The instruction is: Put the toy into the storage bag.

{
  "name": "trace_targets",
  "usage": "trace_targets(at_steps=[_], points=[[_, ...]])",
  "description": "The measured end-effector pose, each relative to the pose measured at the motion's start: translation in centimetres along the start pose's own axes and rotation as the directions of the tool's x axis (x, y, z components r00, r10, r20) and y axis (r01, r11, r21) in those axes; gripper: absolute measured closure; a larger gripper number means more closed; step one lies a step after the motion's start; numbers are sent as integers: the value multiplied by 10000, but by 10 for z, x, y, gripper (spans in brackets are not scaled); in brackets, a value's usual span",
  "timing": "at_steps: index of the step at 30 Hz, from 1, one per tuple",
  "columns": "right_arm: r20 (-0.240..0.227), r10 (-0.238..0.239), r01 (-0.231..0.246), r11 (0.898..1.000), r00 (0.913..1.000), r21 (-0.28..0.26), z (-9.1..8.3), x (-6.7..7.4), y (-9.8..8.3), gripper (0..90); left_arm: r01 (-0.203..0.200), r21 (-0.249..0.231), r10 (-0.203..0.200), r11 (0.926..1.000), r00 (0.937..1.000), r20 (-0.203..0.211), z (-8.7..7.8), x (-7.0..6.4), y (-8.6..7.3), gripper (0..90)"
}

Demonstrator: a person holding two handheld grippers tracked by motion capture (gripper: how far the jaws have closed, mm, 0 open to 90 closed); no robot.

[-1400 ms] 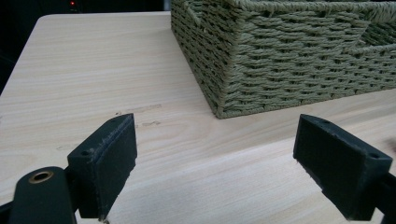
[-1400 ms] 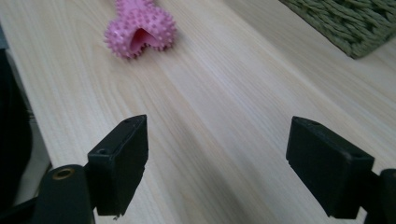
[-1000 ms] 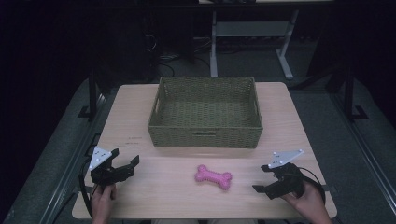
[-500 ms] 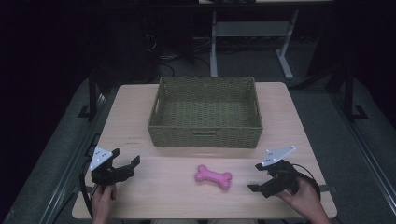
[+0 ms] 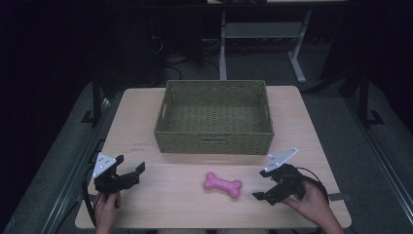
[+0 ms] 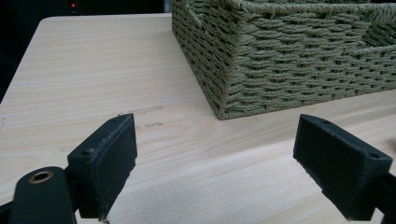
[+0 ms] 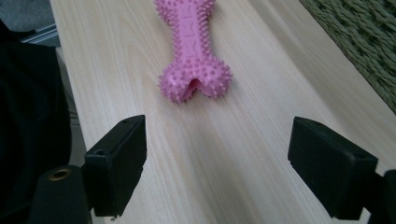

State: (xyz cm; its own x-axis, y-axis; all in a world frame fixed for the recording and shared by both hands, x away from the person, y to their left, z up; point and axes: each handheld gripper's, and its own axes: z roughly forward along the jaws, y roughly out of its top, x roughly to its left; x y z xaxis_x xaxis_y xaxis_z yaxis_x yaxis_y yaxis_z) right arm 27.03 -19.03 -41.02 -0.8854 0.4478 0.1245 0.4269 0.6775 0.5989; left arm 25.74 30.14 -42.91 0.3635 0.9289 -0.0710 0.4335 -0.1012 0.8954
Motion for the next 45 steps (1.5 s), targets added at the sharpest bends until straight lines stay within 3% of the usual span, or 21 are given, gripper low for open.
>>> trace_targets(at_steps=[14,27,45], points=[[-427,-661,685,9960,9969,578,10,0,28,186,-57,7,57,10000,10000,-8,1,1,0,130],[-782,-1171,1255,9858,9900,1120,26,4,53,192,-9,-24,9,10000,10000,-41,1,2,1,130],[-931,-1690,1813,9727,9812,1447,43,11,83,210,30,-38,-30,10000,10000,-24,0,3,1,130]])
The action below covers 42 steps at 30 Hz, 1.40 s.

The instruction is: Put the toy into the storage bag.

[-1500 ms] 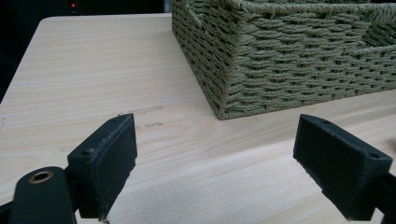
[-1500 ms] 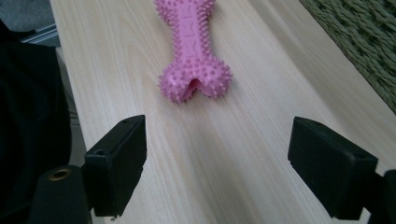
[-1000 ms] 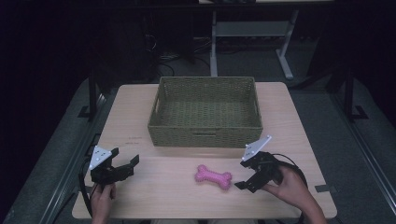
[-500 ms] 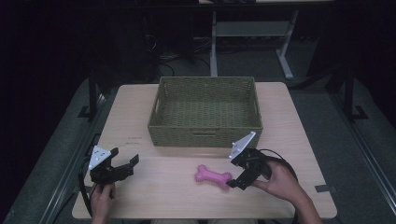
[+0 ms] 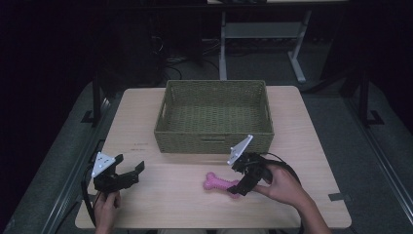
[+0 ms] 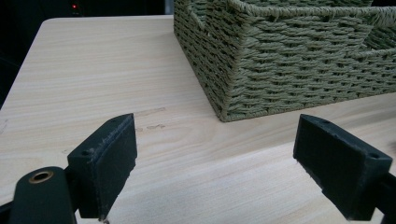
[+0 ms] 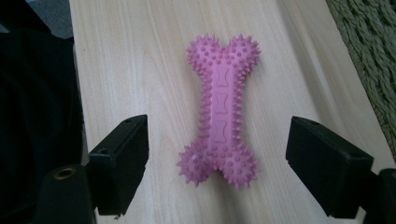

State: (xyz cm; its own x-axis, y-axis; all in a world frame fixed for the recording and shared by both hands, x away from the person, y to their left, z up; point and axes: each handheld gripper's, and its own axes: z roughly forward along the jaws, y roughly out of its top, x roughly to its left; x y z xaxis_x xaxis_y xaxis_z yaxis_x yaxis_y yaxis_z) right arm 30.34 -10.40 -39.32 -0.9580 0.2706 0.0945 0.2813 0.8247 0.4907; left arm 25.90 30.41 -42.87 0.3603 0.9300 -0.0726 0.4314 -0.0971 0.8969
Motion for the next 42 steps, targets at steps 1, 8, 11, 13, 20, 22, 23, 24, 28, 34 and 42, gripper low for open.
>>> trace_targets(at_steps=[1,8,11,13,20,22,23,24,28,34,42], points=[[29,-34,34,10000,10000,32,1,0,2,210,-3,-5,3,10000,10000,-3,0,0,0,130],[-11,-90,90,9993,10000,361,14,-2,11,223,84,-61,-84,9999,10000,-7,-1,1,0,130],[-2,-98,98,9988,10000,482,18,-2,13,236,104,-47,-104,9999,9999,6,-1,1,0,130],[19,-173,172,9985,9998,516,20,-2,14,250,59,-39,-59,10000,10000,14,-1,1,0,130],[92,-197,189,9964,9998,821,31,-3,18,269,71,-51,-71,10000,10000,19,-1,1,0,130],[142,-241,227,9956,9996,909,34,-2,19,274,83,-62,-83,9999,10000,7,-1,1,0,130],[147,-266,251,9954,9995,921,35,-2,19,283,74,-60,-74,10000,10000,12,-1,1,0,130],[159,-304,287,9951,9994,948,37,-2,20,292,73,-63,-73,10000,10000,5,-1,1,0,130],[126,-357,341,9935,9993,1083,42,-2,22,327,82,-74,-82,9999,10000,15,-1,1,0,130],[64,-316,306,9922,9995,1207,48,-2,22,370,88,-82,-88,9999,10000,20,-1,1,0,130],[99,-349,332,9906,9993,1328,52,-4,21,445,76,-65,-76,9999,10000,52,-1,1,0,130]])
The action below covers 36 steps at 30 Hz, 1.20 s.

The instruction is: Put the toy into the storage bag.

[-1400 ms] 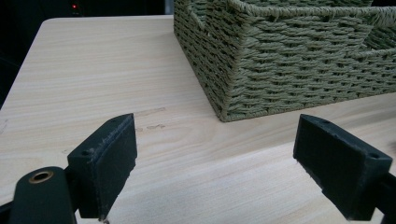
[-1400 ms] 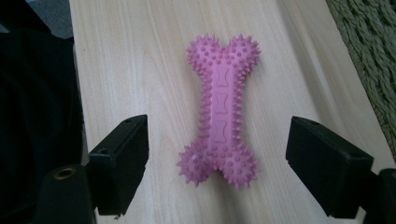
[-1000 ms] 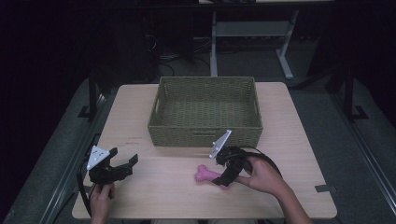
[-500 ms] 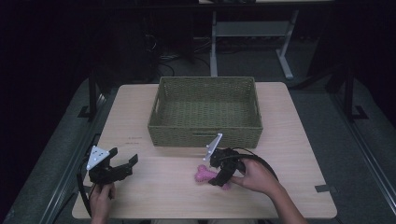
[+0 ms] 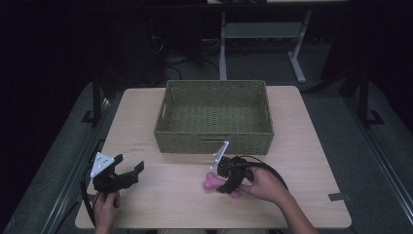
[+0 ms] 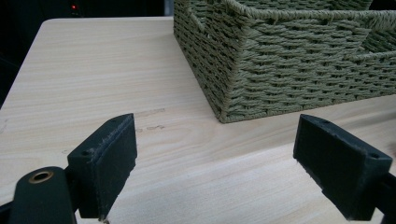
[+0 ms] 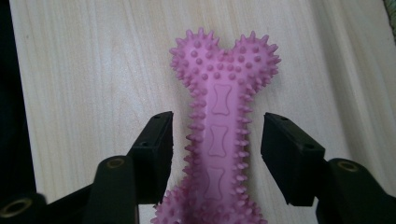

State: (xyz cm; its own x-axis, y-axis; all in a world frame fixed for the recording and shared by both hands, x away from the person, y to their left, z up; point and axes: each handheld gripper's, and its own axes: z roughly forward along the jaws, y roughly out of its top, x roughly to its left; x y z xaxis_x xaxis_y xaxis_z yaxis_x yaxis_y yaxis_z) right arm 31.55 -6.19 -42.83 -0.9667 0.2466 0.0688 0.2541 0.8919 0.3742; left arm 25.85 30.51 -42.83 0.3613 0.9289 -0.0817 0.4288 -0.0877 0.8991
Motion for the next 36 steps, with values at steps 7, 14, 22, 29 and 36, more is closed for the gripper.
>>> trace_targets(at_steps=[7,14,22,29,36], points=[[10,9,-9,9999,10000,140,3,-1,-1,484,17,-6,-17,10000,10000,-15,-1,1,0,130],[22,-38,37,9997,10000,253,5,-1,-1,504,6,-18,-6,10000,10000,-23,0,0,0,130],[142,-225,220,9993,9996,311,8,1,-1,530,-8,4,8,10000,10000,-31,-1,1,0,130],[195,-259,251,9990,9995,373,8,2,-1,545,15,-20,-15,10000,10000,-37,-1,1,0,130],[290,-446,433,9981,9986,440,8,5,0,568,10,-20,-10,10000,10000,-37,-1,1,0,130]])
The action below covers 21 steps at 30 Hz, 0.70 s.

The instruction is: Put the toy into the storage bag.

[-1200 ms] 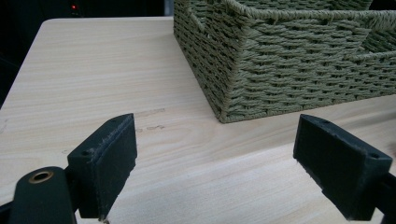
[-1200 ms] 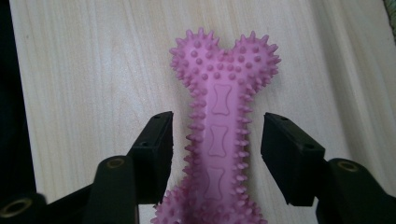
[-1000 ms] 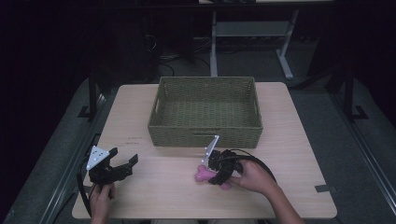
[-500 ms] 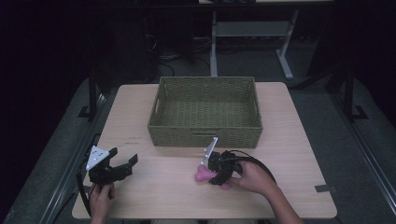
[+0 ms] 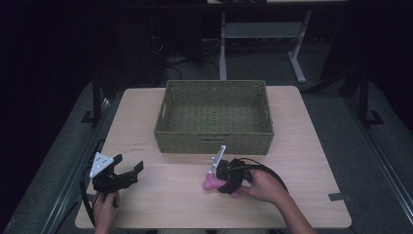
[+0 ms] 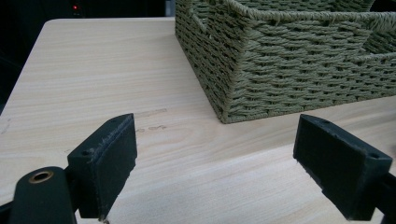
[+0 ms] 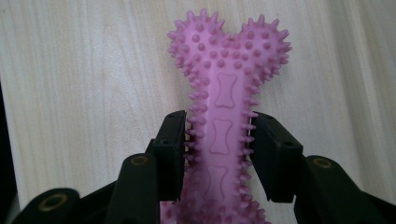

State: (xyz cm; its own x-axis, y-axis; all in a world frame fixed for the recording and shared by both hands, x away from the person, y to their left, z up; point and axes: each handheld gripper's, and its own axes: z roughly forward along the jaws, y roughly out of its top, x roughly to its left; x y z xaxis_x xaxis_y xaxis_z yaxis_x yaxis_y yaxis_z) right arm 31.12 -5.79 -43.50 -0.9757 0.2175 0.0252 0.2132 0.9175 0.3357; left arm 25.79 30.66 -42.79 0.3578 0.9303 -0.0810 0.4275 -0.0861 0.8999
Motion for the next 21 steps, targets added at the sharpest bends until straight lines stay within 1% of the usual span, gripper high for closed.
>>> trace_targets(at_steps=[6,13,14,16,17,19,21], points=[[-107,-168,168,9999,9998,8,-1,0,0,577,87,-56,-87,9999,10000,-35,-1,1,0,130],[-246,-150,144,9996,9996,-239,-8,-2,-2,578,90,-52,-90,9999,10000,-39,-1,1,0,130],[-286,-194,187,9995,9994,-265,-12,-3,-2,578,75,-46,-75,10000,10000,-37,-1,1,0,130],[-284,-190,182,9995,9994,-272,-13,-3,-2,578,73,-45,-73,10000,10000,-36,-1,1,0,130],[-375,-158,140,9988,9992,-474,-18,-5,-3,578,68,-45,-69,10000,10000,-33,-1,1,0,130],[-468,-114,89,9985,9988,-546,-21,-7,-4,579,68,-45,-68,10000,10000,-32,-1,1,0,130],[-332,-177,160,9986,9993,-504,-25,-8,-5,579,58,-36,-58,10000,10000,-45,-1,1,0,130]])
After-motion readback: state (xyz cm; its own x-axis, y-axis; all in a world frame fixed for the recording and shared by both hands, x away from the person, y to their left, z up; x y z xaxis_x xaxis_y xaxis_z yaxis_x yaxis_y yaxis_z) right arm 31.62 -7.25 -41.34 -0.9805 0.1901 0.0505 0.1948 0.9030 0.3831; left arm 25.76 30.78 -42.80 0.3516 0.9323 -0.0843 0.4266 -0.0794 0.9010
